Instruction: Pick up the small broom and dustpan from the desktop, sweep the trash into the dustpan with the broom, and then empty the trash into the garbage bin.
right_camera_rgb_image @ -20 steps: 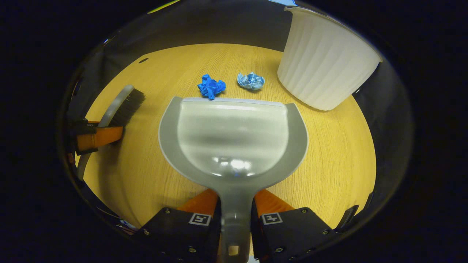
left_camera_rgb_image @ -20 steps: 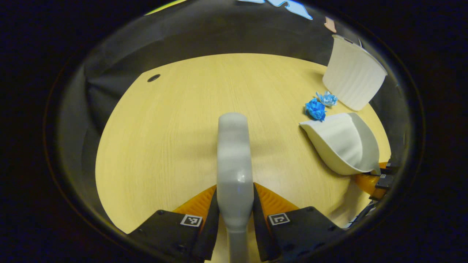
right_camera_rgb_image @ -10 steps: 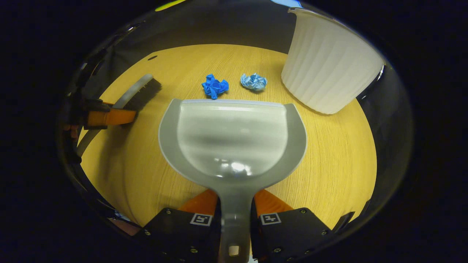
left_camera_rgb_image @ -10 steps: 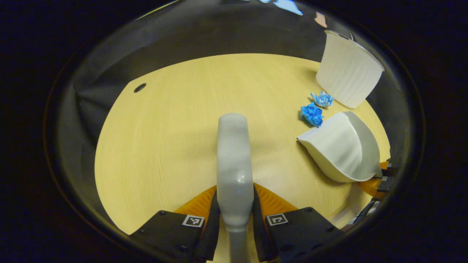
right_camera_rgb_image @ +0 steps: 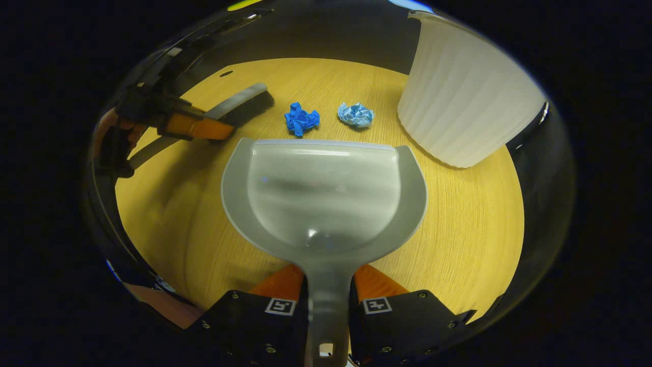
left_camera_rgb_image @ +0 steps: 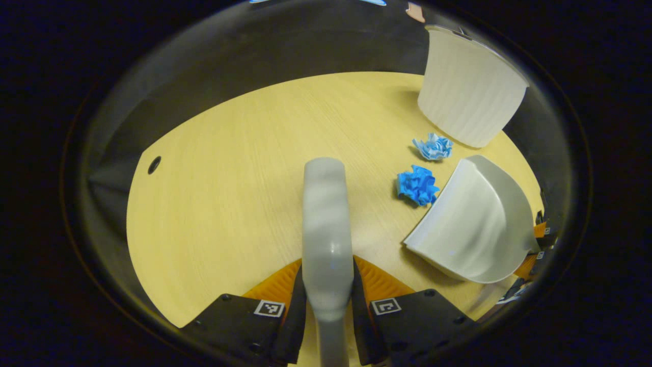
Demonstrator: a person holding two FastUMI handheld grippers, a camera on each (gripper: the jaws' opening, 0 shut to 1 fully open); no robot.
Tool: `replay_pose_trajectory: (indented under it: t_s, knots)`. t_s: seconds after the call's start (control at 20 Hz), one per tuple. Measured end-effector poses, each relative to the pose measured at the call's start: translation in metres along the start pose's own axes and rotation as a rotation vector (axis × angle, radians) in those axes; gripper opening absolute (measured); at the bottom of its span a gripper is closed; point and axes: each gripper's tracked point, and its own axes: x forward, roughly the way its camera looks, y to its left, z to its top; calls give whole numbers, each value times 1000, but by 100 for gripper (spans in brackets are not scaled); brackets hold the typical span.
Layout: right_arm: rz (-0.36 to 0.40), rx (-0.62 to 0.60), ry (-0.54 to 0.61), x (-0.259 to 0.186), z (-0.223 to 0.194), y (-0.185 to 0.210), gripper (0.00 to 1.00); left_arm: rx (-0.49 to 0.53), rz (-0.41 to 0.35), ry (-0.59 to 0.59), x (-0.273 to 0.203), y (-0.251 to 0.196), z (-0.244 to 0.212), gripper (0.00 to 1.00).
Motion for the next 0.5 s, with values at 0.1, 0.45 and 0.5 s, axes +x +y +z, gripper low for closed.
replay_pose_trajectory:
  t_s: [0.1,0.45,0.5]
  knots:
    - [6,-38,11,-1,-1,-10,33,41,-6,4,8,-5,12,50]
    - [43,-133,31,-3,-1,-35,33,180,-56,14,29,-46,47,48]
    - [46,-150,28,-3,-1,-38,33,191,-72,14,32,-53,51,51]
